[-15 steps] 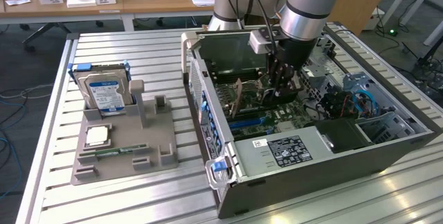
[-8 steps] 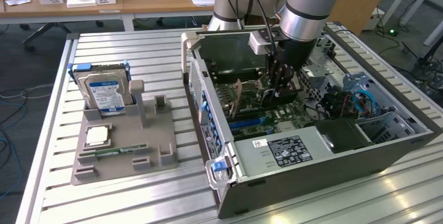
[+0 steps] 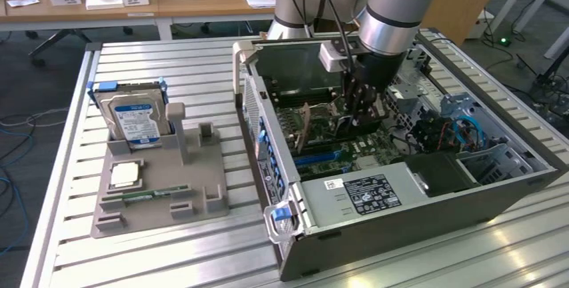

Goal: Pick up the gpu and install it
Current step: 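Insert the gpu into the slot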

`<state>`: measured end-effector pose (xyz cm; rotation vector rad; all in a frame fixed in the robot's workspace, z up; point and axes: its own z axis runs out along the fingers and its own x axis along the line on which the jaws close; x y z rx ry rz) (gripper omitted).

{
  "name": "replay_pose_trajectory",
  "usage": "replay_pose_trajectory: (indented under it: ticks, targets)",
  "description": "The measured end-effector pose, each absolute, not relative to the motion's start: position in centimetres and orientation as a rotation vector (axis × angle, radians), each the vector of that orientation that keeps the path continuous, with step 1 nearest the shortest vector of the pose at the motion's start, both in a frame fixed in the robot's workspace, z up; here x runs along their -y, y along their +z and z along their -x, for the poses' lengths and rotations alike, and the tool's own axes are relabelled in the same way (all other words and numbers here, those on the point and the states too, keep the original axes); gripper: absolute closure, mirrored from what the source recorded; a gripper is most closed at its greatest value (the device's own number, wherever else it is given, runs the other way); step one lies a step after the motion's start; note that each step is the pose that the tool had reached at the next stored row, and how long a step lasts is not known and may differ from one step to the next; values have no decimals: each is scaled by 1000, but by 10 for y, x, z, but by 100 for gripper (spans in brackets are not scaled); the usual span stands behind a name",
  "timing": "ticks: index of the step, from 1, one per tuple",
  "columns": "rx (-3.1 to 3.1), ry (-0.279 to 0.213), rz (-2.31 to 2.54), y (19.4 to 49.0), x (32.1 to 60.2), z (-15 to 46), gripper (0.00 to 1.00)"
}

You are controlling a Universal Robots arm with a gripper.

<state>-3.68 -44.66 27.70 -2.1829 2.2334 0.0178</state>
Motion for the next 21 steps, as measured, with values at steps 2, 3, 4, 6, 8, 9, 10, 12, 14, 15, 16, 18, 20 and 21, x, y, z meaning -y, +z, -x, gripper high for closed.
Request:
replay_pose_trajectory:
  ticks: [2, 3, 4, 6, 8, 9, 10, 12, 14, 15, 16, 18, 20, 21]
  targets:
    - [-2233, 18, 2183, 276, 447, 37, 74]
    - [-2233, 18, 2183, 276, 447, 37, 74]
    - [-2233, 18, 2184, 276, 447, 38, 74]
    - [-2232, 18, 2185, 275, 447, 38, 74]
    - [-2230, 18, 2186, 275, 448, 39, 74]
    - [-2229, 18, 2188, 275, 448, 39, 74]
    - [-2227, 18, 2190, 275, 448, 40, 74]
    - [-2223, 18, 2193, 275, 449, 40, 74]
    - [-2219, 18, 2198, 275, 450, 41, 74]
    - [-2217, 18, 2200, 275, 450, 41, 74]
    - [-2215, 18, 2202, 275, 450, 41, 74]
    - [-2211, 18, 2206, 275, 451, 42, 74]
    - [-2207, 18, 2210, 275, 452, 43, 74]
    - [-2205, 18, 2212, 275, 452, 43, 74]
